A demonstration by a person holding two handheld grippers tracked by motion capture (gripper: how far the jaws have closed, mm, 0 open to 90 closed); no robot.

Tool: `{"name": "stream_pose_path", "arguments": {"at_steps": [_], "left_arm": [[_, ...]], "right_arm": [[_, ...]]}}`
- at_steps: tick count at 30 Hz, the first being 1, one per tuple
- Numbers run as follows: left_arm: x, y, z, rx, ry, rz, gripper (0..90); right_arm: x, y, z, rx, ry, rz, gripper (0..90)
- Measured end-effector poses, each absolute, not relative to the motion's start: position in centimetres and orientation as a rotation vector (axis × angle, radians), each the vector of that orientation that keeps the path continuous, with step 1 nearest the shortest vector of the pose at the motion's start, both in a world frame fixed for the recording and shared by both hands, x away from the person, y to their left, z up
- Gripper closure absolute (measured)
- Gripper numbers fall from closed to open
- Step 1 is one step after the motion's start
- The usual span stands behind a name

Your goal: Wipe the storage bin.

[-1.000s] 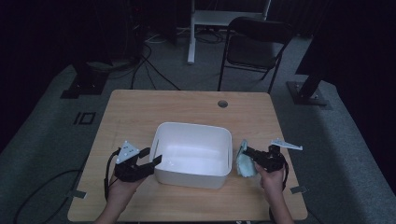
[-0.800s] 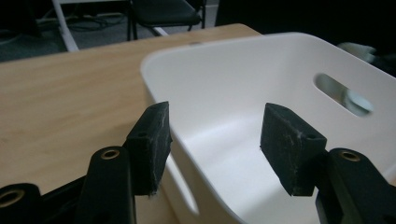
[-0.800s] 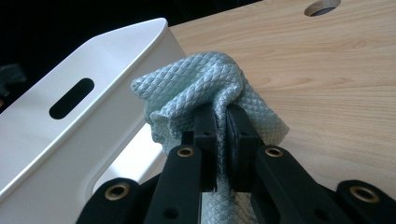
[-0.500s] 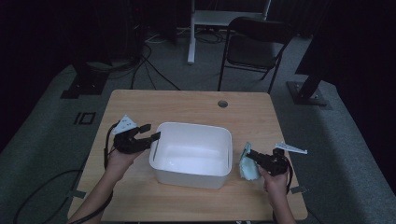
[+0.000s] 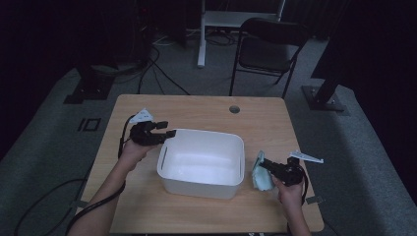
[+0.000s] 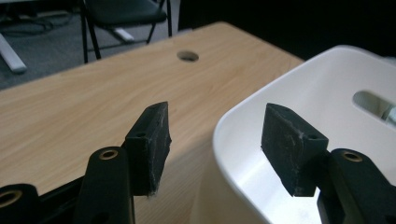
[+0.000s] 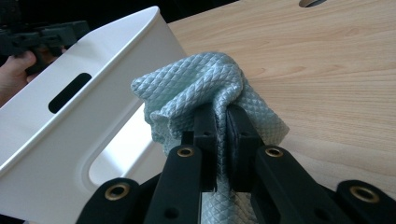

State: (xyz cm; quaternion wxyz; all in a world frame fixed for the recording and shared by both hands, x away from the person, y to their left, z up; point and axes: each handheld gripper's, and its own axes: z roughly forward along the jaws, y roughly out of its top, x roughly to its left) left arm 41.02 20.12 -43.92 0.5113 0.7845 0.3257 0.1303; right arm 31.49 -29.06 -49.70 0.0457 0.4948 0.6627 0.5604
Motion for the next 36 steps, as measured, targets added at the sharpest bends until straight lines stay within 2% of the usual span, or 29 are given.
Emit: {"name": "stream_pose_path", "arguments": {"at_steps": [12,22,36], "left_arm": [[42.6,19.2,-45.0,1.906,0.711,0.257,45.8],[42.7,18.5,-45.0,1.908,0.669,0.248,73.9],[41.0,19.4,-45.1,1.874,0.753,0.263,78.6]], "right_arm": [[31.6,-28.8,-49.9,1.516,2.034,1.707,84.3],[31.7,-29.1,-50.1,1.527,2.028,1.706,84.2],[31.6,-29.4,-50.1,1.544,2.016,1.705,84.3]]}}
